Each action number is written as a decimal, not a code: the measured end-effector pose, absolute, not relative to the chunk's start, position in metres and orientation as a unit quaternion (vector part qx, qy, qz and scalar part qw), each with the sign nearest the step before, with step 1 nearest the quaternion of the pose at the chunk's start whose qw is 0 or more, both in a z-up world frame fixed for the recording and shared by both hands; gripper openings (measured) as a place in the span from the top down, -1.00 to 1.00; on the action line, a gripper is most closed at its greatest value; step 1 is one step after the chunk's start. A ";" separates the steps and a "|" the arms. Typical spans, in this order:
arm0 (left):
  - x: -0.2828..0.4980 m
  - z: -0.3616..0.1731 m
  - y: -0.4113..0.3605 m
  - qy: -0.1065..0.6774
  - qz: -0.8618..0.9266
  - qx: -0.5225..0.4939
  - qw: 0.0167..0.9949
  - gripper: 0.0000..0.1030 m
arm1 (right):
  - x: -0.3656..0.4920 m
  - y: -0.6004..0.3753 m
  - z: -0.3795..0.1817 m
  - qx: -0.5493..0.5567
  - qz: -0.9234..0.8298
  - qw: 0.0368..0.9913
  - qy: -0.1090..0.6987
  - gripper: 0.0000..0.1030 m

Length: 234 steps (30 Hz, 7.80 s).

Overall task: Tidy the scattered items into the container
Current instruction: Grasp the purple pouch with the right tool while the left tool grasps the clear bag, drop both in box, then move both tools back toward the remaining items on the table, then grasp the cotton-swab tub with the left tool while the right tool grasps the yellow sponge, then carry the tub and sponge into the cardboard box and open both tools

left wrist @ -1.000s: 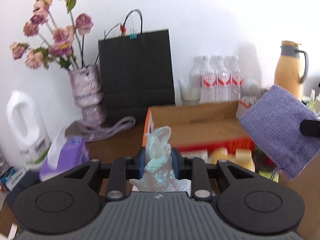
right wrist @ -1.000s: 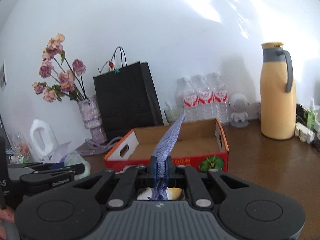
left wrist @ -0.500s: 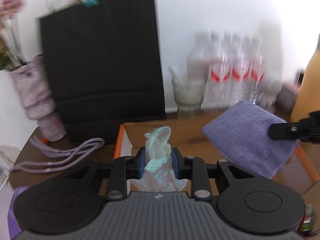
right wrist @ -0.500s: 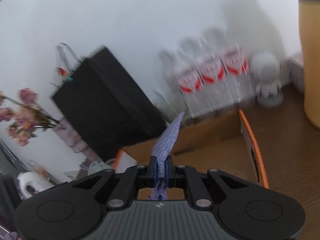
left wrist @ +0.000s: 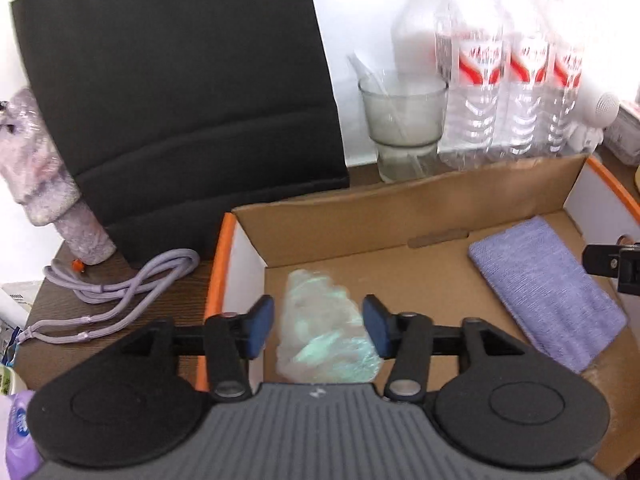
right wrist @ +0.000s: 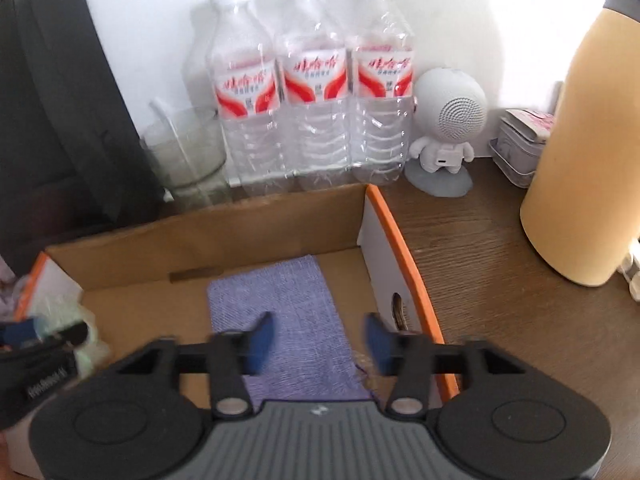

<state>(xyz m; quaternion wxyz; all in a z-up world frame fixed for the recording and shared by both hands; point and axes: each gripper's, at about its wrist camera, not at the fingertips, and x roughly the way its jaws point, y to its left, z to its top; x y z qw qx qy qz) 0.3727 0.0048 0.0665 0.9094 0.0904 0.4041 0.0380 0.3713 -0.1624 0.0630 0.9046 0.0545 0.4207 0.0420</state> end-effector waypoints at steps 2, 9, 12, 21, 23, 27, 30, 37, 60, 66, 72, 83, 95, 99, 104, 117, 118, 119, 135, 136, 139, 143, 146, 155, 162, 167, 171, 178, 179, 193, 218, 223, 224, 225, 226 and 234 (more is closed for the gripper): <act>0.363 0.080 0.007 0.397 0.039 0.081 0.913 -0.32 | 0.361 -0.163 0.073 0.053 0.051 0.907 0.414 -0.17; 0.304 0.109 0.002 0.342 0.080 0.095 0.931 -0.94 | 0.314 -0.159 0.087 0.064 0.096 0.905 0.409 -0.57; 0.262 0.120 -0.005 0.249 0.079 0.114 0.959 -1.00 | 0.282 -0.161 0.090 0.064 0.101 0.931 0.344 -0.60; 0.204 0.119 0.016 0.168 0.018 -0.022 0.985 -1.00 | 0.211 -0.175 0.086 0.044 0.153 0.972 0.173 -0.64; 0.199 0.117 0.020 0.170 0.009 -0.037 0.985 -1.00 | 0.205 -0.175 0.085 0.035 0.146 0.974 0.170 -0.64; 0.183 0.118 0.018 0.160 -0.022 -0.040 0.986 -1.00 | 0.198 -0.175 0.084 0.042 0.136 0.974 0.177 -0.64; 0.170 0.119 0.015 0.155 -0.031 -0.035 0.987 -1.00 | 0.186 -0.174 0.086 0.026 0.144 0.975 0.168 -0.65; 0.111 0.113 0.008 0.116 -0.066 -0.029 0.991 -1.00 | 0.128 -0.185 0.086 0.016 0.151 0.979 0.139 -0.67; -0.054 0.042 0.004 0.203 -0.044 -0.039 0.977 -1.00 | -0.031 -0.209 0.011 0.000 0.204 0.942 0.267 -0.92; -0.044 0.041 0.003 0.213 -0.042 -0.037 0.975 -1.00 | -0.024 -0.202 0.011 -0.009 0.200 0.941 0.273 -0.91; -0.025 0.037 0.008 0.230 -0.045 -0.037 0.971 -1.00 | 0.001 -0.204 0.008 -0.007 0.186 0.939 0.291 -0.91; 0.047 0.036 0.003 0.251 -0.065 -0.002 0.966 -1.00 | 0.068 -0.198 0.010 -0.004 0.169 0.934 0.314 -0.81; 0.126 0.030 0.036 0.292 -0.070 -0.084 0.950 -1.00 | 0.109 -0.157 0.016 0.009 0.217 0.923 0.316 -0.49; 0.135 0.029 0.033 0.297 -0.068 -0.097 0.948 -1.00 | 0.116 -0.155 0.022 -0.016 0.202 0.934 0.293 -0.48; 0.136 0.031 0.039 0.302 -0.066 -0.099 0.946 -0.84 | 0.125 -0.158 0.033 -0.052 0.212 0.941 0.257 -0.40; 0.140 0.021 0.020 0.322 -0.057 -0.067 0.943 -0.47 | 0.155 -0.144 0.028 -0.011 0.220 0.936 0.273 0.33; 0.139 0.021 0.022 0.320 -0.058 -0.067 0.943 -0.45 | 0.155 -0.145 0.028 -0.009 0.222 0.936 0.273 0.34; 0.137 0.022 0.024 0.319 -0.058 -0.071 0.943 -0.39 | 0.154 -0.147 0.029 -0.006 0.223 0.936 0.273 0.34; -0.006 0.036 0.014 0.317 -0.099 -0.045 0.942 -0.27 | 0.020 -0.197 0.017 -0.045 0.262 0.915 0.304 0.34; -0.009 0.034 0.013 0.318 -0.102 -0.041 0.941 -0.27 | 0.013 -0.201 0.011 -0.046 0.261 0.912 0.313 0.34; -0.012 0.031 0.011 0.316 -0.098 -0.035 0.943 -0.28 | -0.002 -0.210 -0.002 -0.042 0.257 0.908 0.328 0.34; -0.018 0.029 0.002 0.309 -0.088 -0.009 0.947 -0.35 | -0.013 -0.207 -0.008 -0.057 0.245 0.913 0.321 0.30; -0.023 0.026 -0.001 0.307 -0.085 -0.005 0.948 -0.53 | -0.020 -0.207 -0.003 -0.053 0.236 0.915 0.322 -0.06; -0.026 0.021 -0.002 0.302 -0.077 -0.003 0.950 -0.31 | -0.027 -0.207 0.001 -0.008 0.201 0.917 0.345 -0.03; -0.027 0.020 0.000 0.299 -0.084 -0.005 0.951 -0.31 | -0.021 -0.194 0.002 0.016 0.223 0.923 0.313 0.24; -0.026 0.019 0.001 0.297 -0.085 -0.007 0.951 -0.31 | -0.027 -0.187 0.001 -0.028 0.213 0.924 0.315 0.23; -0.025 0.019 0.003 0.295 -0.086 -0.013 0.952 -0.30 | -0.023 -0.187 -0.005 -0.037 0.209 0.921 0.327 0.25; -0.012 0.040 0.010 0.264 -0.065 -0.052 0.961 -0.28 | -0.005 -0.192 0.008 -0.034 0.208 0.930 0.302 0.42; -0.004 0.050 0.011 0.255 -0.069 -0.058 0.963 -0.28 | 0.002 -0.194 0.016 -0.028 0.209 0.932 0.293 0.42; 0.297 0.197 0.004 0.277 -0.059 -0.124 0.951 -0.28 | 0.277 -0.201 0.200 0.043 0.207 0.942 0.260 0.42; 0.412 0.110 -0.003 0.377 -0.018 -0.053 0.925 -0.34 | 0.441 -0.161 0.070 -0.011 0.101 0.893 0.439 -0.03; 0.391 0.139 0.008 0.376 -0.007 -0.047 0.926 -0.42 | 0.427 -0.169 0.088 0.019 0.126 0.872 0.474 -0.17; 0.386 0.143 0.010 0.377 -0.002 -0.047 0.925 -0.42 | 0.422 -0.169 0.092 0.021 0.127 0.870 0.476 -0.18; 0.380 0.147 0.011 0.379 0.000 -0.047 0.924 -0.42 | 0.418 -0.171 0.097 0.025 0.127 0.869 0.477 -0.19; 0.375 0.151 0.013 0.381 0.001 -0.049 0.923 -0.42 | 0.413 -0.173 0.102 0.031 0.126 0.869 0.478 -0.21; 0.311 0.181 0.014 0.350 0.014 -0.029 0.936 -0.70 | 0.356 -0.184 0.144 0.043 0.123 0.880 0.456 -0.45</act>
